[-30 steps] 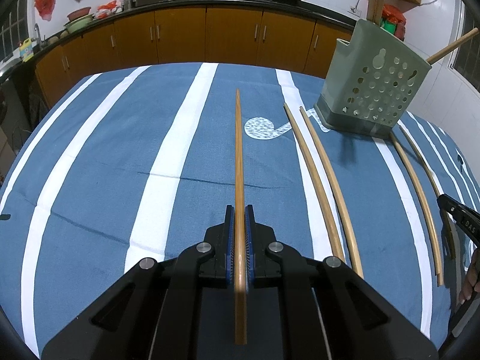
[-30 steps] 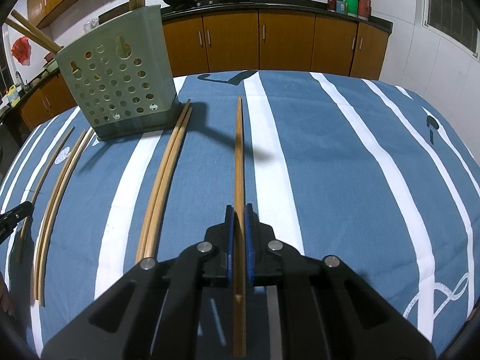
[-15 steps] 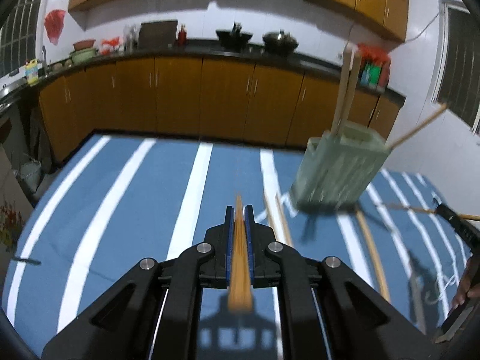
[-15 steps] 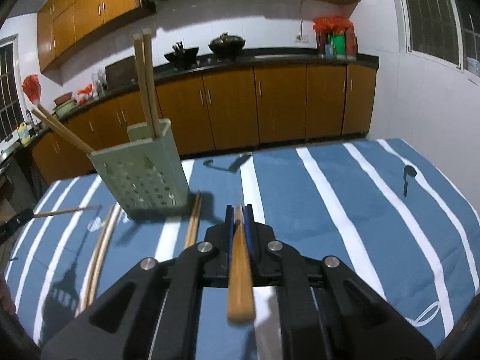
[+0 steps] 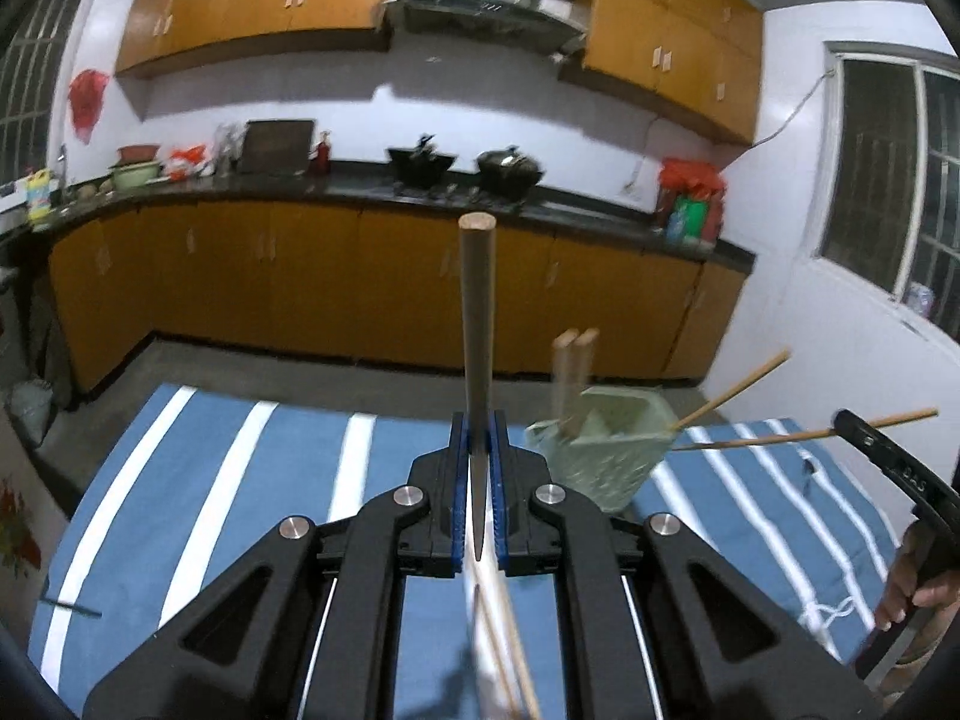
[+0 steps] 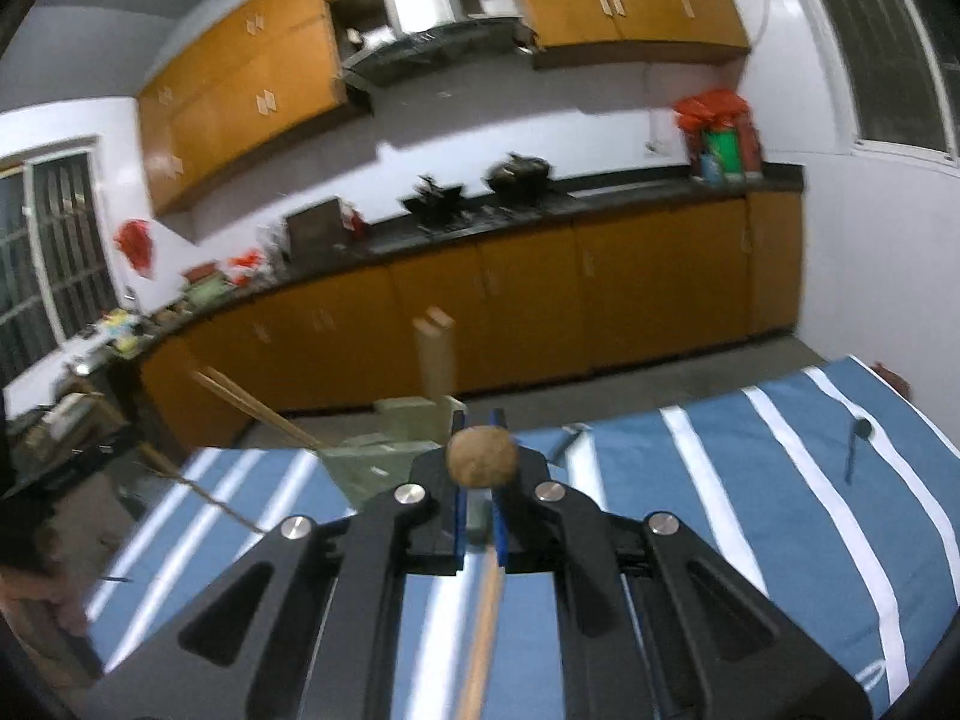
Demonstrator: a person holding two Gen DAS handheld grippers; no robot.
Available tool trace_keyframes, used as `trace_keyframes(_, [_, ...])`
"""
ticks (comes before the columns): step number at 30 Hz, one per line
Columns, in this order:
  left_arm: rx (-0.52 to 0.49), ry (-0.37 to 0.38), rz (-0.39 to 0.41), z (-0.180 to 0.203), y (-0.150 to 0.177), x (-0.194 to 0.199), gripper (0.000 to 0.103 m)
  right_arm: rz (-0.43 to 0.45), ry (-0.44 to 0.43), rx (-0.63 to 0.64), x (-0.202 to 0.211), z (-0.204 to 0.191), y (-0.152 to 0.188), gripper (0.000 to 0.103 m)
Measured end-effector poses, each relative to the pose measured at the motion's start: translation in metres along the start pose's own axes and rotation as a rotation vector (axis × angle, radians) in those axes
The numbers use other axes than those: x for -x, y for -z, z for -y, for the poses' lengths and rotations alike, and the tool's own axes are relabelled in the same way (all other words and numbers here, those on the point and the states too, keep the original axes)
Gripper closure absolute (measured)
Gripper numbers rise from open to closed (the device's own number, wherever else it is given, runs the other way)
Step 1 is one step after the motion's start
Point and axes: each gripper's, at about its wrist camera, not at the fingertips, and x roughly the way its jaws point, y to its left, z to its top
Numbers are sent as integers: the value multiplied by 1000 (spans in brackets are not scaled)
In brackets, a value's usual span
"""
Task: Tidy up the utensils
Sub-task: 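Lift both held chopsticks upright over the green holder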
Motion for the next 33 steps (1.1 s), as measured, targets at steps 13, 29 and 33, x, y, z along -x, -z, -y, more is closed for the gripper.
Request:
trace_keyframes(13, [-20,101,161,46,-44,19,96,98,-51,101,39,-37,-52,95])
trace_keyframes(29, [-25,46,218,64,-49,-44,96,206,29,26,-66,-40,-71,95])
trace_keyframes(33, [-9,52,168,61,-35,-67,96,146,36,13,-88,-33,-58,95])
